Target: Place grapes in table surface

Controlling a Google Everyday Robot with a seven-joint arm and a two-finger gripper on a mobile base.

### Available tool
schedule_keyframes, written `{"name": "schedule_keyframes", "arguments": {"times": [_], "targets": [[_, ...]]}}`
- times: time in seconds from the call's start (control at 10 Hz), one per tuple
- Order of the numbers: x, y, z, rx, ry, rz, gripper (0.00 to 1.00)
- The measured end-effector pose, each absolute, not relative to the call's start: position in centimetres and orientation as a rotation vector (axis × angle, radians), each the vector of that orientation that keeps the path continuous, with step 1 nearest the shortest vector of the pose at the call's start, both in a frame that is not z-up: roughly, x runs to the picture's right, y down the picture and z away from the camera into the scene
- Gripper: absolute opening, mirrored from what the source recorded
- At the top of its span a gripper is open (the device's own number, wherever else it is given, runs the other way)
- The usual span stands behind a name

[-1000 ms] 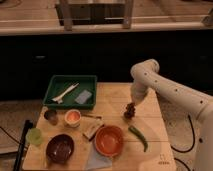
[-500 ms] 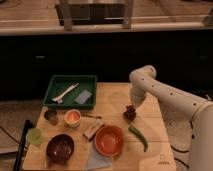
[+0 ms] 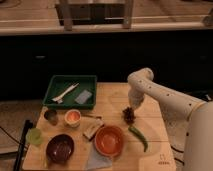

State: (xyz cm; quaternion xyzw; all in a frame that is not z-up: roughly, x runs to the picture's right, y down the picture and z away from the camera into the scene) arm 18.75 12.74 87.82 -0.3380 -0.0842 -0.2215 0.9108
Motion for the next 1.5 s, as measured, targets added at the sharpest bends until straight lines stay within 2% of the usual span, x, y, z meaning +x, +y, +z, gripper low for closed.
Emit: {"name": "schedule_keyframes", "arguments": {"times": [0.3, 0.4, 0.5, 0.7, 0.8, 1.1, 1.5], "targets": [[18.82, 13.10, 87.83, -0.699, -0.171, -0.452, 0.05], [18.80, 13.11, 87.84, -0.697, -0.168, -0.448, 0.09], [18.86, 13.12, 87.81, -0.696, -0.165, -0.443, 0.22], [18.85, 13.06, 87.75, -0.695, -0.163, -0.444, 0.38], [18.84, 13.04, 87.72, -0.695, -0.162, -0.445, 0.54], [18.70, 12.91, 87.68, -0.694, -0.161, -0.448, 0.79], [18.68, 12.79, 87.52, -0.702, -0.158, -0.456, 0.80]]}}
